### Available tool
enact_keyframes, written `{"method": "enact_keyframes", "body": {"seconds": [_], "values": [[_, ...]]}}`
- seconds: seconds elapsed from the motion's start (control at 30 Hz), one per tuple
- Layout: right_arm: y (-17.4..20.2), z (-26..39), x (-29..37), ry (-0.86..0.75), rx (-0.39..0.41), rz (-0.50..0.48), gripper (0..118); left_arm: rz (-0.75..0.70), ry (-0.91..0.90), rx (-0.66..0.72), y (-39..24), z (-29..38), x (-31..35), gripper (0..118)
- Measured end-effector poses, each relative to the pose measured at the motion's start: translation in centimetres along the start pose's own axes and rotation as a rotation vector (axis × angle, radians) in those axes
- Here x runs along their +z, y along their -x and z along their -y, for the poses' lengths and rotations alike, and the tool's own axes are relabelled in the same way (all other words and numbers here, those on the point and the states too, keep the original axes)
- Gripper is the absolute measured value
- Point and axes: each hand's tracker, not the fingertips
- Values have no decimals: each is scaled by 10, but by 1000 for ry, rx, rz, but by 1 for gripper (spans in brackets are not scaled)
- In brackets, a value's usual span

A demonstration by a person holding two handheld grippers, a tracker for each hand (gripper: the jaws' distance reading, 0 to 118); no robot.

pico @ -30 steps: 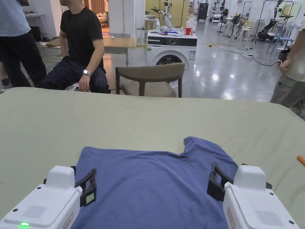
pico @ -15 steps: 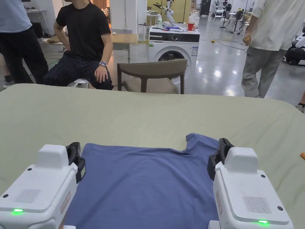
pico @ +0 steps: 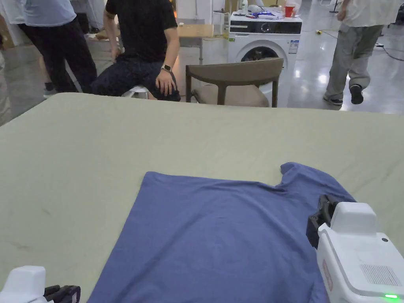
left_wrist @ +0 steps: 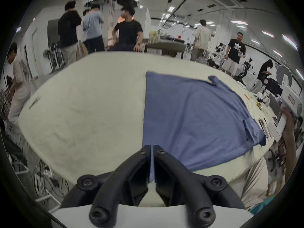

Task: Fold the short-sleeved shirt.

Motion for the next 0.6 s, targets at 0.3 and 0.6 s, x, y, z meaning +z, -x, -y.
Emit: {"method": "enact_keyframes", "body": {"seconds": [0.3,0.6], "values": [[-5,8,-1,40,6,1,0,12,125,63,3,11,-37,62],[-21,16,5,72,-4,33,0,-133,197,3,-15,15,-74,47]]}}
